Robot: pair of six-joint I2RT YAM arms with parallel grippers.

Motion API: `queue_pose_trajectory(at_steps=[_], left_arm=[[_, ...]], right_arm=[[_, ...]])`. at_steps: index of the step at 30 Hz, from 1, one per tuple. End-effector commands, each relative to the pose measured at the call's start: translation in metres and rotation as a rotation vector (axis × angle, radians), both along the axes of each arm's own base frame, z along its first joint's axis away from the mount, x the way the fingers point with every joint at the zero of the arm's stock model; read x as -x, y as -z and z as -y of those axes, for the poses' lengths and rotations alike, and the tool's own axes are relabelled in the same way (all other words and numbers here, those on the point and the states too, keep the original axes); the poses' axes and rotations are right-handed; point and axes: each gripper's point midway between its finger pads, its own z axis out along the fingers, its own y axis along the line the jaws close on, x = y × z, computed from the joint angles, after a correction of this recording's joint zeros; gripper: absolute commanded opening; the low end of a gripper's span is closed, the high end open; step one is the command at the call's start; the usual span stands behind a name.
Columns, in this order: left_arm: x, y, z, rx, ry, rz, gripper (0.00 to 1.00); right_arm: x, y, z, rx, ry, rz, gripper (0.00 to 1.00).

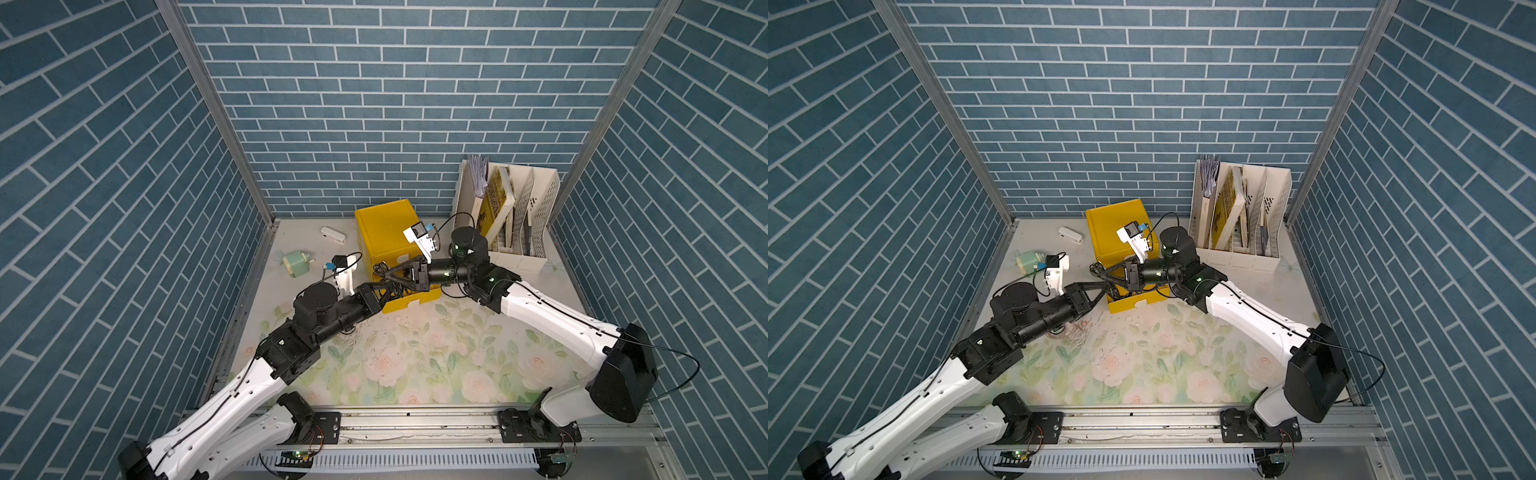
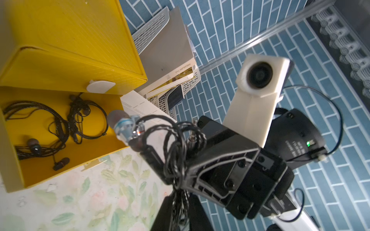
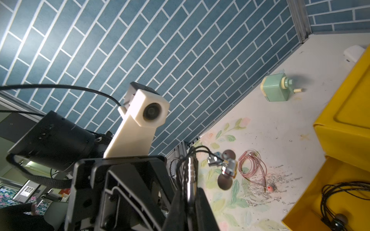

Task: Place the wired earphones into the drawer by color
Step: Place the wired earphones in the drawer.

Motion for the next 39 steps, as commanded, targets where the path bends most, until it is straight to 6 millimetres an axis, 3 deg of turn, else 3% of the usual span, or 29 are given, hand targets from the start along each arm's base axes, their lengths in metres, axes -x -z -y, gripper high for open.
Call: queue_pose_trajectory(at_steps=[1, 4, 7, 12, 21, 33, 39], left_arm=[[0.003, -0.018, -0.012, -0.019, -0.034, 0.048, 0.36], [0.007, -0.017, -0.022, -0.058, -0.056, 0.055, 0.42], [0.014, -0.015, -0.037, -0.084, -0.088, 0.058, 0.52], [0.027, -0.019, -0.065, -0.103, -0.157, 0.073, 0.69], [0.041, -0.023, -0.093, -0.126, -0.229, 0.082, 0.71], [0.039, -0.011, -0.095, -0.137, -0.24, 0.07, 0.71], [0.035, 0.012, -0.089, -0.168, -0.229, 0.019, 0.71]], right_arm=[[-0.014, -0.012, 0.006, 0.022, 0.069, 0.088, 0.0], [-0.036, -0.009, 0.018, 0.074, 0.149, 0.11, 0.0], [-0.062, 0.013, 0.027, 0.221, 0.234, 0.122, 0.0], [-0.076, 0.043, 0.024, 0.329, 0.242, 0.121, 0.0], [-0.072, 0.072, 0.021, 0.358, 0.197, 0.09, 0.0], [-0.082, 0.123, 0.019, 0.481, 0.176, 0.089, 0.0], [-0.091, 0.14, 0.02, 0.529, 0.181, 0.126, 0.0]])
